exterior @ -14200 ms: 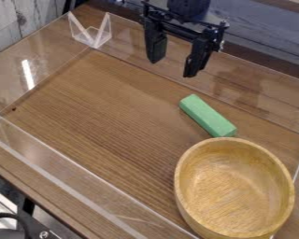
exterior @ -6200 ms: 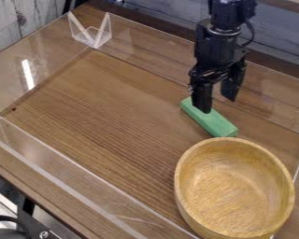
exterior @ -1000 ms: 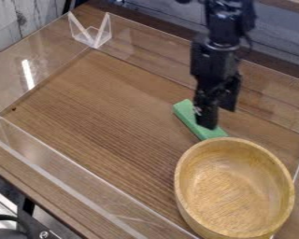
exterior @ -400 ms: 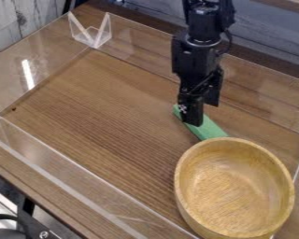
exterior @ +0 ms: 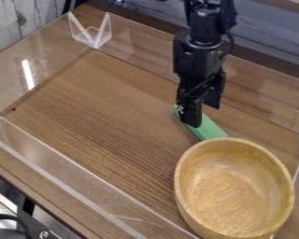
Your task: Put the green block in the brown bowl
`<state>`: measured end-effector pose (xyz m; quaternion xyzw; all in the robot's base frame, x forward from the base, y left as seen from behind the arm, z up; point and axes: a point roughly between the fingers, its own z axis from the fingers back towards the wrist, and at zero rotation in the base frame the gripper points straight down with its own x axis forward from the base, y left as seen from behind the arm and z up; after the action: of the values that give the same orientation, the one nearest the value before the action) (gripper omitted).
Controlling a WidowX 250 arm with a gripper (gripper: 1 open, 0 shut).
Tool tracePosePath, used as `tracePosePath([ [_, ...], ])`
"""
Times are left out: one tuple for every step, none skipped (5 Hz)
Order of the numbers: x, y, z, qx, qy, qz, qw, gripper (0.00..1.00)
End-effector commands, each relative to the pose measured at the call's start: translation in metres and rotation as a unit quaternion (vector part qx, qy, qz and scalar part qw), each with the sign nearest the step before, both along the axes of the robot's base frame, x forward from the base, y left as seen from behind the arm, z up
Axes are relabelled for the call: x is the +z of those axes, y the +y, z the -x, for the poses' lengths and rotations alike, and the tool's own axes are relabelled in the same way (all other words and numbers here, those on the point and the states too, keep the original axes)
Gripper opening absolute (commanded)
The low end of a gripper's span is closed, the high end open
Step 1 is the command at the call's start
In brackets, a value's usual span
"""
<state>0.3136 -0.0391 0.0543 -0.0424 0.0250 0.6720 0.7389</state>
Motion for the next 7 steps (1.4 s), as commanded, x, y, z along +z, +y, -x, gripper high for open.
tracePosePath([
  [0.01,0.002,-0.013,-0.005,-0.016,-0.005,0.9999,1.0],
  [0.01,0.005,-0.021,-0.004,-0.013,-0.008,0.9999,1.0],
  [0.005,0.008,-0.022,-0.014,-0.01,-0.011,0.9998,1.0],
  [0.0,0.011,-0.022,-0.025,-0.007,-0.014,0.9996,1.0],
  [0.001,0.003,-0.023,-0.015,-0.004,-0.017,0.9997,1.0],
  [0.003,-0.005,-0.023,-0.007,0.0,-0.02,0.9998,1.0],
  [-0.009,0.01,-0.025,-0.002,0.004,-0.022,0.9997,1.0],
])
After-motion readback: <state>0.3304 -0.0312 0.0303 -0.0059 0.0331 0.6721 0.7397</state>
